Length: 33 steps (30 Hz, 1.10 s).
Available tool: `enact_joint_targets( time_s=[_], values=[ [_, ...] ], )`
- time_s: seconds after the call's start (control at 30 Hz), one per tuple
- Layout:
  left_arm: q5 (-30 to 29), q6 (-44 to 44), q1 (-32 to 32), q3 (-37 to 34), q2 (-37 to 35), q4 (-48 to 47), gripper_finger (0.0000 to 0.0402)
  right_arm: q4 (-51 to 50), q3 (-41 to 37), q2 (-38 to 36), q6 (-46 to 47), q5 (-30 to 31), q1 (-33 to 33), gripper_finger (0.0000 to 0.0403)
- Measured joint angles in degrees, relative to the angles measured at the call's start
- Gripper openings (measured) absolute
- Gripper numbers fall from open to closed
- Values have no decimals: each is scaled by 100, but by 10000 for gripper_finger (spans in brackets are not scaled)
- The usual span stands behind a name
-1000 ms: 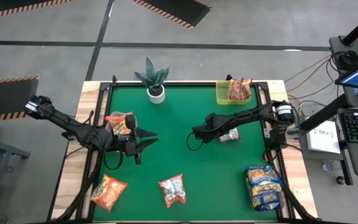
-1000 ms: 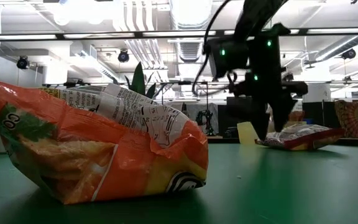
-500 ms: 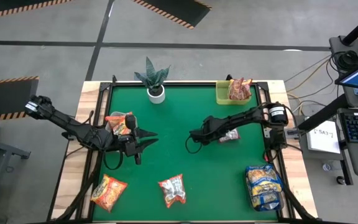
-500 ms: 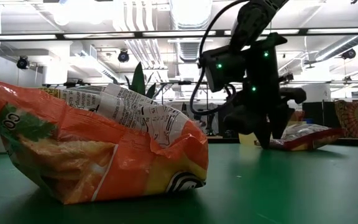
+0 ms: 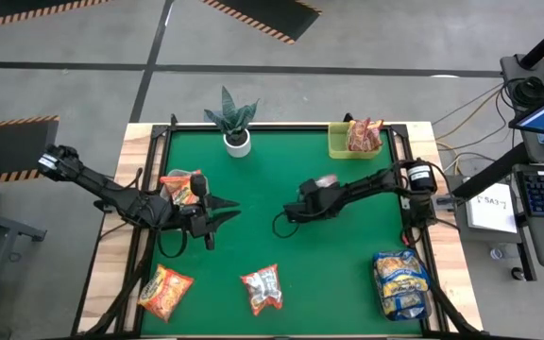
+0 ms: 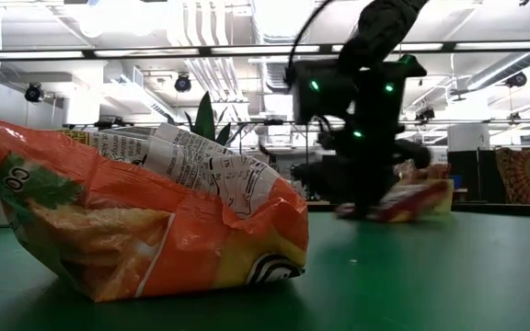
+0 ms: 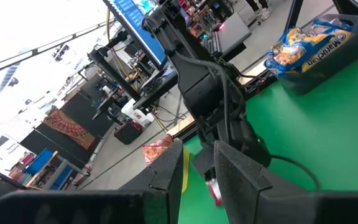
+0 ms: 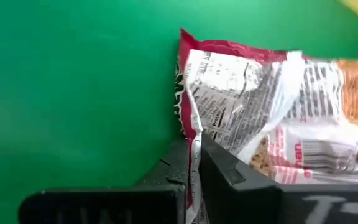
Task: Sort Maruchan noodles
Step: Put the red noodle pack into the yellow bin
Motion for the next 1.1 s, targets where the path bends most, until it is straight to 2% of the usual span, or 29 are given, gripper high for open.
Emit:
enact_joint_targets(
  time_s=[0.2,0.33,0.63,0.77,0.93,1.1],
  values=[
    [0,0,2,0,0,6,75,2118,48,9,-1253,-171,148,13],
    [0,0,0,0,0,7,75,2972,45,-101,-1914,-253,161,13],
    [0,-2,0,0,0,9,75,3009,-34,-908,-2556,-250,-90,13],
    [1,-2,0,0,0,0,75,2543,-263,-1447,-2565,-271,-324,13],
    [2,0,0,0,1,-22,75,2500,-999,-2188,-2433,-270,-678,13],
    [16,11,19,0,4,-24,75,2732,-1964,-2646,-1912,-256,-1079,13]
  ],
)
